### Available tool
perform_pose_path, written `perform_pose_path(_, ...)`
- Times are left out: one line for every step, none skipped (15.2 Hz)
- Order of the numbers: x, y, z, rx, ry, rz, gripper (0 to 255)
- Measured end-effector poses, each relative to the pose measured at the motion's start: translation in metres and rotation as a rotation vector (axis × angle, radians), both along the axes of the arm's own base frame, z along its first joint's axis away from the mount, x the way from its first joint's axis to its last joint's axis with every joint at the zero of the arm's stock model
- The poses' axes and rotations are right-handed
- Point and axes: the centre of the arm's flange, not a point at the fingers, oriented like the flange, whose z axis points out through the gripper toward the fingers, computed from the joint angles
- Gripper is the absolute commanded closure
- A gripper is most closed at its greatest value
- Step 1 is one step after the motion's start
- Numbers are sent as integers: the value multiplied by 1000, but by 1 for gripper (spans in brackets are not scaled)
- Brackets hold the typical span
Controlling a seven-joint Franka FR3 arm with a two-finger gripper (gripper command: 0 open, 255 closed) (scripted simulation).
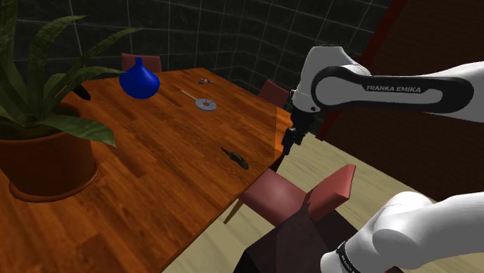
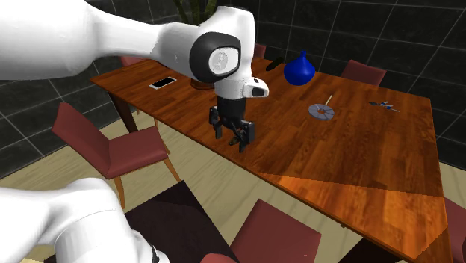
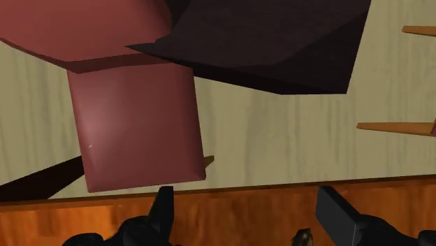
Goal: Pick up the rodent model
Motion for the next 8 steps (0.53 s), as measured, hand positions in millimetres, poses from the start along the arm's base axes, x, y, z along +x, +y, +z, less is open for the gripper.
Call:
perform_pose_path(7, 7, -6, 5, -8, 9, 0)
perform_pose_path(14, 11, -10, 11, -16, 18, 0)
perform_pose_path(22, 16, -18, 15, -23, 27, 0)
perform_pose_path(30, 21, -22, 20, -31, 35, 0)
perform_pose_path(39, 25, -29, 25, -39, 44, 0)
perform_pose_path(47, 33, -35, 30, -47, 53, 0)
perform_pose_path(55, 43, -41, 36, -54, 62, 0)
perform_pose_path(63, 48, -44, 41, -62, 71, 0)
